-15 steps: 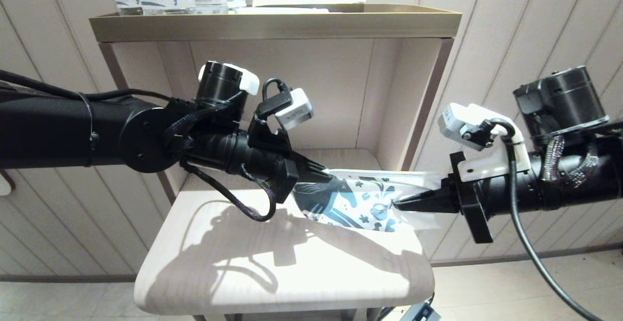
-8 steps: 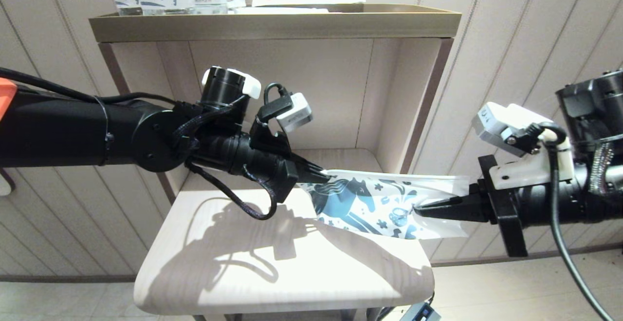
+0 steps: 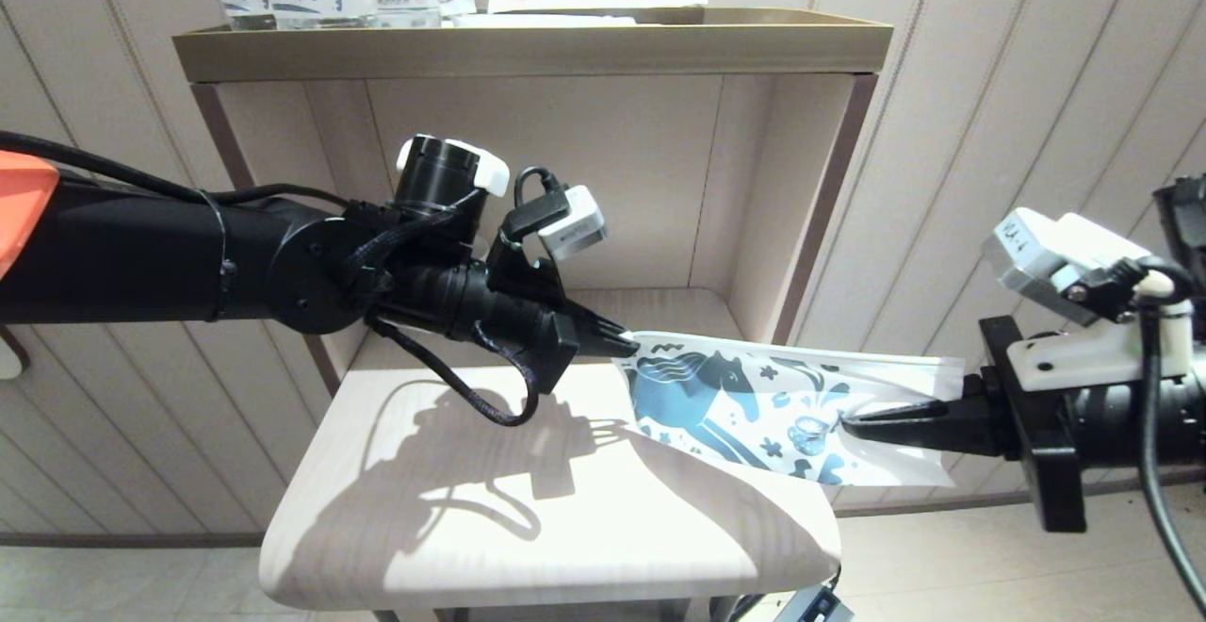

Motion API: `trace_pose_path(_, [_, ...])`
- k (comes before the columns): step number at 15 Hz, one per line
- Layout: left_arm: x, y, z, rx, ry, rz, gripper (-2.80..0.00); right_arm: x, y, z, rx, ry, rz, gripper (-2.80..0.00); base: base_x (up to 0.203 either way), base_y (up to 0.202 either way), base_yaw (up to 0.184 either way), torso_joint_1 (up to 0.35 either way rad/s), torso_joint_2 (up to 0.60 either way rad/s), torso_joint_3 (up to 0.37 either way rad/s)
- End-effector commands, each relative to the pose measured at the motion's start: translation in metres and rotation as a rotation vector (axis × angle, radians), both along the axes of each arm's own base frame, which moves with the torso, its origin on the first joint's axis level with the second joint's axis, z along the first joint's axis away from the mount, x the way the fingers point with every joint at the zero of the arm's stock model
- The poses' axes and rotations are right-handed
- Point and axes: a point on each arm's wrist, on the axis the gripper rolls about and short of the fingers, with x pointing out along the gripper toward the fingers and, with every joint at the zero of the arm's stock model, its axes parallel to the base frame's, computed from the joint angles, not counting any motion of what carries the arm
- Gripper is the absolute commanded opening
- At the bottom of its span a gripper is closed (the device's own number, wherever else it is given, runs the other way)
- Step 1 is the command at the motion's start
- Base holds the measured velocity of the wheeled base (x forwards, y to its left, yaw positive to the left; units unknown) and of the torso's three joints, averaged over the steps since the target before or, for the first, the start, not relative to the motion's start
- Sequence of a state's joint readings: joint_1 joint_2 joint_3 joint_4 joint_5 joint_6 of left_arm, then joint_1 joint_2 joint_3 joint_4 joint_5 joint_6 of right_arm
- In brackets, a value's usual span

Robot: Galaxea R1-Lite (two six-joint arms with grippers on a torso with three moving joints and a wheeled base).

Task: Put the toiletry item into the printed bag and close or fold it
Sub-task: Close the strorage bag and place it on the desk

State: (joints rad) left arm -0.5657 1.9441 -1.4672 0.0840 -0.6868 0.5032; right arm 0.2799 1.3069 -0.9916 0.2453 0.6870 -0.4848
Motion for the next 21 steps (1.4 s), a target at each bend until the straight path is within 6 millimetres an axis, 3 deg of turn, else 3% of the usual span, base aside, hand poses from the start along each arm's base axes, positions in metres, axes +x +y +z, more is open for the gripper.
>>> trace_pose_path(1, [0.001, -0.001, -0.002, 0.001, 0.001, -0.004, -2.80, -0.003, -0.004, -0.001, 0.001, -0.002, -0.009, -2.80, 0.000, 0.000, 0.000, 0.000, 0.00, 0.000])
trace_pose_path(7, [0.002, -0.001, -0.003, 0.003, 0.006, -0.006, -2.80, -0.003, -0.002, -0.005, -0.001, 0.014, -0.001, -2.80, 0.000, 0.000, 0.000, 0.000, 0.00, 0.000])
trace_pose_path(21, [0.002, -0.001, -0.002, 0.001, 0.000, -0.005, -2.80, 0.025, 0.011, -0.014, 0.005, -0.002, 0.021, -2.80, 0.000, 0.000, 0.000, 0.000, 0.00, 0.000])
